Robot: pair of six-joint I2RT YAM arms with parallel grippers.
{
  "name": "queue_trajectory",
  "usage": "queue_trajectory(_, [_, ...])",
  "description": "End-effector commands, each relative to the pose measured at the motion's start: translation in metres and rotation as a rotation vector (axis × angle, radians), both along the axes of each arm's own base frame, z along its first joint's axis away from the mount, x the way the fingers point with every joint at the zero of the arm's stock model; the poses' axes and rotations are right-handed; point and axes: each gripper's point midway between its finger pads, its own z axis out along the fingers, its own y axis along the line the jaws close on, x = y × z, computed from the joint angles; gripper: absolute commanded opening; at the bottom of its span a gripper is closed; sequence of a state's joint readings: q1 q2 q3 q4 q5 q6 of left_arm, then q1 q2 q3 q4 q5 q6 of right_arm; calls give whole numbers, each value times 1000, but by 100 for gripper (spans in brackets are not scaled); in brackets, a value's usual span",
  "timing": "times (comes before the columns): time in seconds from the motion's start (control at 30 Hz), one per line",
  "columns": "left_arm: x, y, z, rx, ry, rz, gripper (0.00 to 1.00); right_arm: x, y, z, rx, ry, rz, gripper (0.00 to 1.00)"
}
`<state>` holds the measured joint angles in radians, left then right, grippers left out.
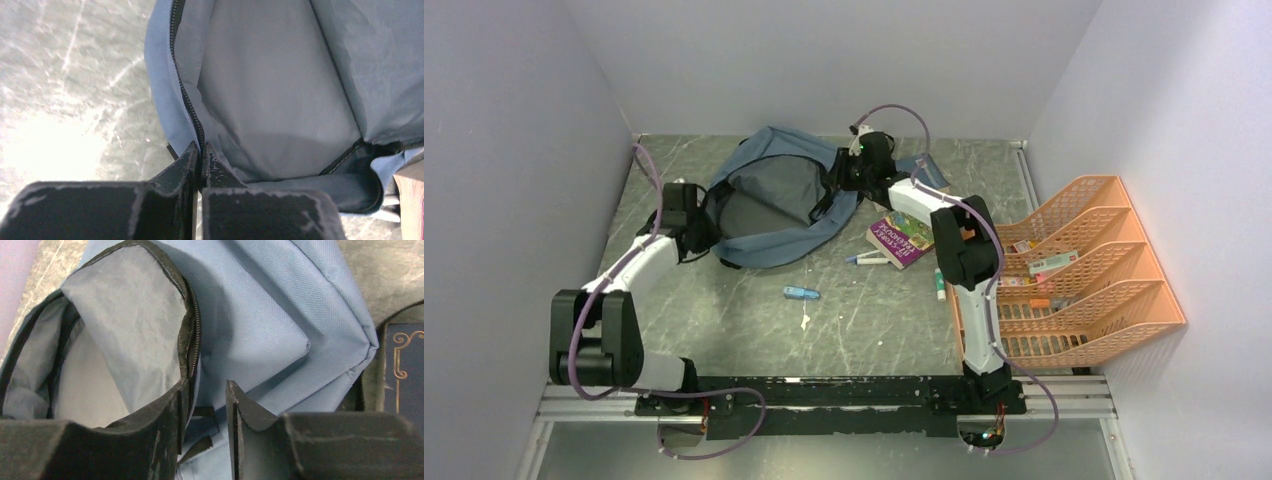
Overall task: Pack the student bag
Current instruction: Unzip the student bag at the center of the board, then pick up the book from the center of the board.
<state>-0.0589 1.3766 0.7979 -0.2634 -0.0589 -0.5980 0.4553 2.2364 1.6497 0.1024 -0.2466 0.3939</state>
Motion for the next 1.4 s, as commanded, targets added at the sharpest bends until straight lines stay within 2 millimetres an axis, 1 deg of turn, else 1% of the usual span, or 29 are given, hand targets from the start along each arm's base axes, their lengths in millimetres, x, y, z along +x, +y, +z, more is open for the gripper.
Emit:
queue_trajectory(0.0, [29,26,25,74,-63,5,5,-2,-10,59,65,-93,-34,38])
queue_trajectory(0.03, [35,36,29,82,-81,25,5,-6,-11,63,79,-90,-38,39])
queue_trajectory(0.07, [41,43,33,83,-104,30,5,-11,-12,68,93,-91,-41,40])
queue_trajectory(0.17, [64,49,46,71,-176,-5,6,-25,-16,79,110,-112,-65,44])
queue_trajectory(0.23, [76,54,46,64,-158,-7,15,-33,-19,84,102,-133,-91,48])
queue_trajectory(0.3, [83,59,52,79,-146,-1,23,-40,-21,86,86,-151,-105,49])
queue_trajectory(0.37, [84,60,56,84,-139,-3,35,-46,-24,87,66,-163,-117,50])
queue_trajectory(0.4, [82,66,58,107,-128,23,42,-49,-26,90,56,-173,-123,50])
queue_trajectory(0.43, [80,68,59,117,-118,34,45,-52,-27,93,44,-186,-126,50])
queue_trajectory(0.47, [77,70,61,126,-113,42,47,-53,-29,94,21,-194,-133,52])
queue_trajectory(0.53, [73,72,66,131,-109,56,52,-56,-30,91,-31,-177,-118,58])
queue_trajectory(0.6, [70,70,76,120,-129,58,55,-56,-37,88,-92,-151,-108,62])
queue_trajectory(0.73, [71,55,101,49,-186,12,57,-54,-71,96,-161,-220,-203,62])
queue_trajectory(0.77, [72,51,108,34,-213,-4,65,-54,-81,101,-170,-241,-238,62])
queue_trajectory(0.8, [73,47,114,23,-240,-25,81,-54,-89,102,-180,-248,-267,62])
queue_trajectory(0.83, [74,43,118,15,-265,-48,95,-54,-96,103,-189,-247,-291,62])
queue_trajectory(0.87, [75,40,120,9,-278,-65,98,-54,-101,104,-199,-241,-304,62])
queue_trajectory(0.9, [75,36,120,-7,-282,-86,98,-53,-105,104,-208,-231,-313,63])
queue_trajectory(0.93, [75,30,118,-30,-283,-107,98,-53,-108,103,-218,-217,-315,66])
queue_trajectory(0.97, [76,23,115,-54,-284,-127,96,-53,-111,102,-225,-203,-326,73])
queue_trajectory(1.0, [76,16,110,-72,-277,-144,94,-54,-115,100,-230,-186,-346,82])
queue_trajectory(1.03, [74,5,103,-84,-259,-161,92,-55,-117,99,-225,-182,-354,89])
queue_trajectory(1.1, [71,-11,90,-76,-224,-185,89,-57,-115,99,-210,-179,-335,98])
queue_trajectory(1.13, [69,-23,84,-69,-206,-203,88,-58,-113,99,-208,-173,-324,99])
queue_trajectory(1.23, [59,-58,69,-57,-170,-258,85,-62,-112,94,-235,-135,-299,100])
queue_trajectory(1.3, [52,-75,60,-61,-149,-275,83,-65,-117,89,-267,-102,-314,100])
queue_trajectory(1.37, [45,-89,54,-74,-143,-296,83,-68,-126,80,-304,-53,-351,100])
